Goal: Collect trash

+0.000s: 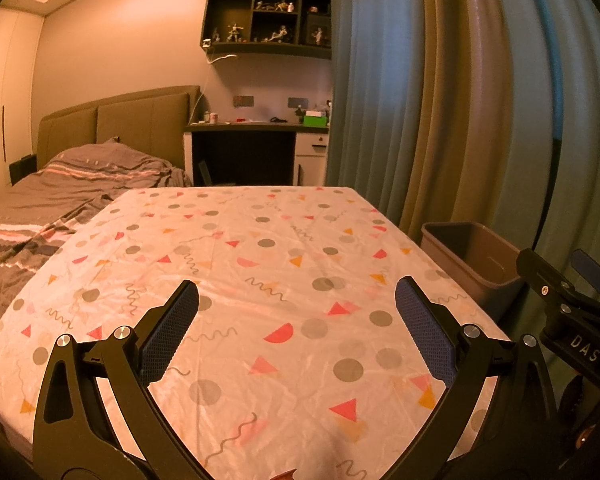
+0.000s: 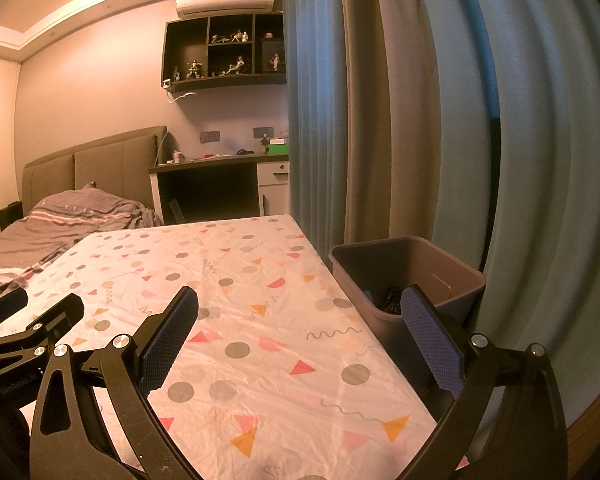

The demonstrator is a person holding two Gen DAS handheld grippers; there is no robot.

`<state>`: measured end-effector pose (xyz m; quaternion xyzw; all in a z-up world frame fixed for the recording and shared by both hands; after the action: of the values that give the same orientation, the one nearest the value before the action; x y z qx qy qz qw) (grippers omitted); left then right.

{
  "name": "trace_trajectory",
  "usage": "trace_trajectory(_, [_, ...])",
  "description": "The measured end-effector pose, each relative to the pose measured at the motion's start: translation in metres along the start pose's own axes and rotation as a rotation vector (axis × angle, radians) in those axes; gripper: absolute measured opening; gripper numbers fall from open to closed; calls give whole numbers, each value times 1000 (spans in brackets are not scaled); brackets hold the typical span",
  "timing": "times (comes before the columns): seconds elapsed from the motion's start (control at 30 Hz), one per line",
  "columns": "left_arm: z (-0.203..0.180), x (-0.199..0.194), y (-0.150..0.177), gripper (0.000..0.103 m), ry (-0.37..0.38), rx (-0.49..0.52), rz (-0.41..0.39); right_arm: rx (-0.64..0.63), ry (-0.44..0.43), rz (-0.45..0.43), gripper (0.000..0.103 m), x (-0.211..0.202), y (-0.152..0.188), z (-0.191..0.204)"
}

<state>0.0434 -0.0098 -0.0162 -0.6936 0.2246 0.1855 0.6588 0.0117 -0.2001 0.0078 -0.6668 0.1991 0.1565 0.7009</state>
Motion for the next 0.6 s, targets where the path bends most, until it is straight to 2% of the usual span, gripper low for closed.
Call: trace_trajectory(0.6, [0,0,0,97,6,-1,4,4,0,1,97,1,0,0])
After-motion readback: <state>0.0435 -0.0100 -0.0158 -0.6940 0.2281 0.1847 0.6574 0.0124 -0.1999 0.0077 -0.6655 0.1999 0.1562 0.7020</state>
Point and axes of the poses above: each gripper's, at about its wrist camera, not at the fingertips, and x roughly the way its jaws point, z to its left, y to its underside, the point moved 1 cm from there along x, roughly the way its jaws point, and after that the axes turned 11 degrees about z, right-handed, at the moved point
